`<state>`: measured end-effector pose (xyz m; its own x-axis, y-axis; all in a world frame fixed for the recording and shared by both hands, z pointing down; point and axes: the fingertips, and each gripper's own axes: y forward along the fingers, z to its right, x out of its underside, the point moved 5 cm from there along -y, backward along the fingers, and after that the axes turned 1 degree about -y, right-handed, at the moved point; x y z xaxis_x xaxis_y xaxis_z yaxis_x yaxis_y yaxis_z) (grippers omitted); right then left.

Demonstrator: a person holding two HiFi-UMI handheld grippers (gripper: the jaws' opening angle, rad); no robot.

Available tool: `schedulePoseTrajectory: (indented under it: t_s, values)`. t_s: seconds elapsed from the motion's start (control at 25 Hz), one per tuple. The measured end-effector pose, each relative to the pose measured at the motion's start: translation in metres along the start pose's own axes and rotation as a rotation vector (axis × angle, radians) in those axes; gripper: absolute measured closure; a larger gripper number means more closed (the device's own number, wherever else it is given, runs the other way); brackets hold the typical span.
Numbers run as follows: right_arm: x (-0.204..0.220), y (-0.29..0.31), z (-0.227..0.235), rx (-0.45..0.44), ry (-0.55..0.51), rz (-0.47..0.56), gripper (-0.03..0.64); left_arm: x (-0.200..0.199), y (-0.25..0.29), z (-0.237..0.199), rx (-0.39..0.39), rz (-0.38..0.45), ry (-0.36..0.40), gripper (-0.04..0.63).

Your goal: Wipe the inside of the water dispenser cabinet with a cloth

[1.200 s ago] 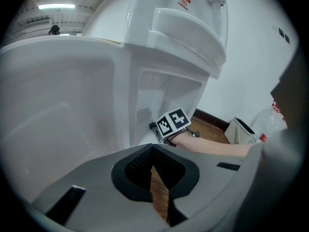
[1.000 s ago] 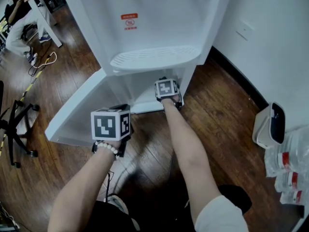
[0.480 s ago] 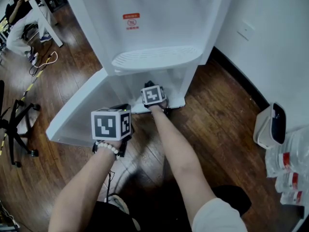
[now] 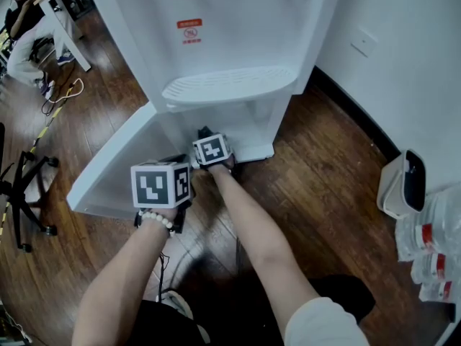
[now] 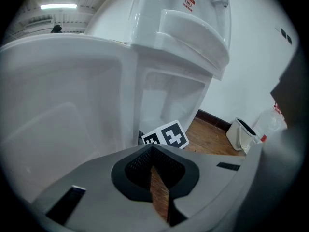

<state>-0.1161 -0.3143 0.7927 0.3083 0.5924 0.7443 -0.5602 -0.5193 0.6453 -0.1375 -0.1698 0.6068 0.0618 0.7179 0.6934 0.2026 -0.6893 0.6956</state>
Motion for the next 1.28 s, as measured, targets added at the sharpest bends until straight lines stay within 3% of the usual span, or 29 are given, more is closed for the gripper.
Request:
schedulePoseTrajectory:
  t_s: [0.24,0.52,0.96,1.28]
  values:
    - [0.005,-0.016,0.033,0.076,-0.007,-0.001,0.589,0.0,0.003,0.006,0.008,-0.002,0.005,0.598]
    - [0.015,-0.043,0.091,0.168,0.055,-0.006,0.588,0.0,0.009,0.011,0.012,-0.006,0.016,0.598]
    - [0.034,-0.072,0.13,0.282,0.118,0.009,0.588,-0.002,0.009,0.011,0.007,0.001,0.016,0.598]
    - [0.018,-0.052,0.111,0.224,0.144,0.025,0.588,0.0,0.01,0.005,0.005,-0.004,0.009,0.597]
